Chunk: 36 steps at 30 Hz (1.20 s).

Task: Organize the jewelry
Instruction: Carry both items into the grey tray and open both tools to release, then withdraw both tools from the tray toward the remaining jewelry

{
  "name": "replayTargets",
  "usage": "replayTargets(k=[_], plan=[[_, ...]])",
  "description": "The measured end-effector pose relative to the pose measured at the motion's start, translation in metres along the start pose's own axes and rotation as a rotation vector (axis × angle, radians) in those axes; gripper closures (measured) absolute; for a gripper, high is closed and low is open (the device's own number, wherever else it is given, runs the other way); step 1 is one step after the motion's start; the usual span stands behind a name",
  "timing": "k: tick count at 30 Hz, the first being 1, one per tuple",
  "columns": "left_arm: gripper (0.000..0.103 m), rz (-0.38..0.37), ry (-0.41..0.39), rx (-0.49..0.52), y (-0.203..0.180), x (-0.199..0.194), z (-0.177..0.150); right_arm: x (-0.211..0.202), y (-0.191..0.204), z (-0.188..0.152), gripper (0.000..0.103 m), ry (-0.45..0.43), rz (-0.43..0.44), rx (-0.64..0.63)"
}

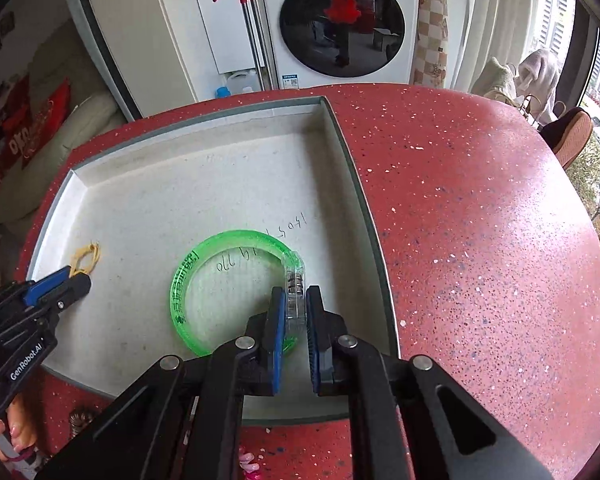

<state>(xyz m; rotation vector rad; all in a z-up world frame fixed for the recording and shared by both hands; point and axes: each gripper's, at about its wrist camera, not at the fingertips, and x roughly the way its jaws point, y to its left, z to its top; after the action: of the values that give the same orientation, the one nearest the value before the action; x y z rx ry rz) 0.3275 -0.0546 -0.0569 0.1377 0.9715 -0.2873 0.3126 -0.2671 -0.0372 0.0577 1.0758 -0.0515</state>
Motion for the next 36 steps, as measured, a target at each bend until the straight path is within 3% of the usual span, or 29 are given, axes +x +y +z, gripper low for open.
replayTargets(k=[6,8,9,10,11,12,13,15,18,23,24,25,29,32,36], plan=[[0.065,0.072,-0.034,0.092,-0.008,-0.002,-0.003,-0.012,0.004,-0.018,0.091,0.02,-0.012,0.001],[0.065,0.084,-0.036,0.095,-0.01,-0.004,-0.004,-0.013,-0.001,-0.016,0.089,0.012,0.045,0.044],[0.065,0.075,-0.038,0.092,-0.012,-0.006,-0.005,-0.012,-0.002,-0.014,0.082,0.012,0.076,0.062],[0.065,0.068,-0.049,0.087,-0.013,-0.009,-0.005,-0.013,-0.004,-0.012,0.068,0.011,0.087,0.072],[0.058,0.066,-0.067,0.081,-0.014,-0.013,-0.005,-0.015,-0.004,-0.011,0.059,0.0,0.084,0.075],[0.041,0.066,-0.081,0.073,-0.013,-0.017,-0.005,-0.019,-0.004,-0.009,0.043,-0.021,0.09,0.076],[0.0,0.073,-0.092,0.059,-0.011,-0.021,-0.005,-0.024,-0.005,-0.009,0.036,-0.045,0.103,0.079],[0.0,0.093,-0.144,0.05,-0.01,-0.03,-0.006,-0.037,-0.007,-0.01,0.031,-0.081,0.127,0.089],[0.0,0.08,-0.13,0.046,-0.01,-0.04,-0.01,-0.058,-0.013,-0.016,0.023,-0.125,0.137,0.116],[0.0,0.048,-0.197,0.002,-0.003,-0.083,-0.044,-0.095,-0.019,-0.047,0.018,-0.194,0.213,0.152],[0.0,0.039,-0.198,-0.007,-0.001,-0.091,-0.053,-0.101,-0.021,-0.055,0.006,-0.2,0.234,0.164],[0.0,0.03,-0.191,-0.016,0.001,-0.097,-0.061,-0.106,-0.023,-0.065,0.0,-0.212,0.25,0.176],[0.0,-0.005,-0.162,-0.049,0.006,-0.118,-0.098,-0.124,-0.026,-0.1,0.0,-0.233,0.303,0.216],[0.0,0.019,-0.168,-0.057,0.005,-0.132,-0.123,-0.13,-0.022,-0.123,0.0,-0.205,0.343,0.227],[0.0,0.056,-0.18,-0.076,0.002,-0.143,-0.15,-0.135,-0.008,-0.153,0.0,-0.151,0.299,0.182]])
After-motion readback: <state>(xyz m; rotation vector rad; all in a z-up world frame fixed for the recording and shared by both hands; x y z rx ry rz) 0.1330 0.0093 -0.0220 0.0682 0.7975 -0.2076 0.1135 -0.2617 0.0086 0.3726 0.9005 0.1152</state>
